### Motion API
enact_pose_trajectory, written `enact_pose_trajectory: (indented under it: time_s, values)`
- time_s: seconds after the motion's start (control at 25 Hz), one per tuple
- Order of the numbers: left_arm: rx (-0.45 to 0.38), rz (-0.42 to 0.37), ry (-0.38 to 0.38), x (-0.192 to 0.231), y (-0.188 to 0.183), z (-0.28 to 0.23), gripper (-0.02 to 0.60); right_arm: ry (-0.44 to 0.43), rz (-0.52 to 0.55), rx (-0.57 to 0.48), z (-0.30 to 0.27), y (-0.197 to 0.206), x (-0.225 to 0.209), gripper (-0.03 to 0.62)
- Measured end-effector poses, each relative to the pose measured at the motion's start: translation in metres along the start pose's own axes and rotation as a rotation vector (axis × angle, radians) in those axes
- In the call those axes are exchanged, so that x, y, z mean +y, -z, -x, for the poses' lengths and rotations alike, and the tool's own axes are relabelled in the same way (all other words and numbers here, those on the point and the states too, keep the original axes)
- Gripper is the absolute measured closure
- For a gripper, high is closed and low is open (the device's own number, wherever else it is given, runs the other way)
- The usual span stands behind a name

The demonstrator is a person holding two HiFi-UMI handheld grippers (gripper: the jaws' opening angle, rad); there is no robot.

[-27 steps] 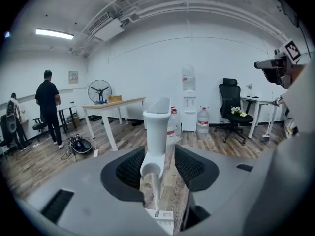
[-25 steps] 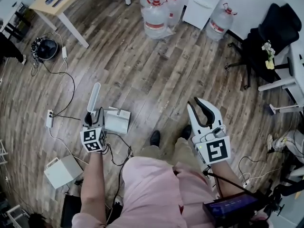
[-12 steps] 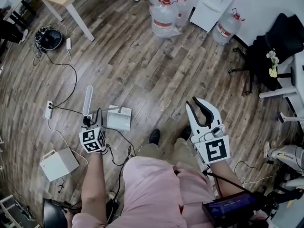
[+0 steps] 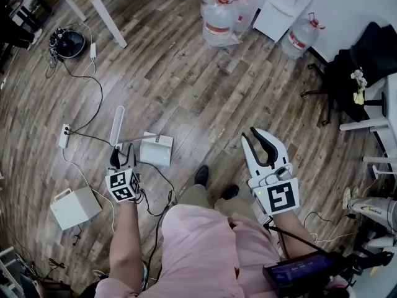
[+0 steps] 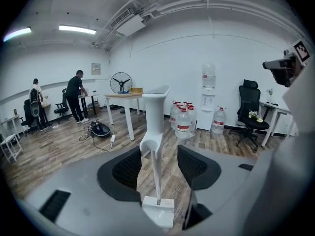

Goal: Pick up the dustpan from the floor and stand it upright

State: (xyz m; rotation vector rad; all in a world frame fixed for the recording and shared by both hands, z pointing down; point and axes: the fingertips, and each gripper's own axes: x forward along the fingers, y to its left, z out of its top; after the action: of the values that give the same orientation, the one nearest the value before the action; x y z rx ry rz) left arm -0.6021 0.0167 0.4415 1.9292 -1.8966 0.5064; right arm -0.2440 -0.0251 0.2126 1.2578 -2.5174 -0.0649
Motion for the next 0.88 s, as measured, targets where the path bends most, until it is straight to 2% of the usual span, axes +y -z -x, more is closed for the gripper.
enact_pose_trajectory:
  time_s: [0.32, 0.48, 0.56, 0.68, 0.76, 0.88]
  values:
    - [0.038, 0.011, -0.011, -0.012, 0.023, 0.024, 0.364, 0.004, -0.033, 0.006, 0.027, 0.014, 0.0, 0.513]
    - [0.031, -0.021, -0.008, -0.021, 0.016, 0.035, 0.364, 0.032, -0.054, -0.014, 0.05, 0.022, -0.007, 0.513]
    - [0.037, -0.029, 0.006, -0.039, 0.015, 0.047, 0.364, 0.045, -0.066, -0.008, 0.068, 0.024, -0.013, 0.513]
    - [0.046, 0.011, 0.048, -0.082, 0.014, 0.077, 0.364, 0.049, -0.078, 0.026, 0.103, 0.027, -0.02, 0.513]
    - [0.008, 0.02, 0.082, -0.104, -0.005, 0.088, 0.364, 0.051, -0.08, -0.004, 0.11, 0.023, -0.019, 0.514]
    - [-0.097, -0.016, 0.169, -0.146, -0.044, 0.107, 0.365, 0.062, -0.077, -0.074, 0.116, 0.013, -0.012, 0.517]
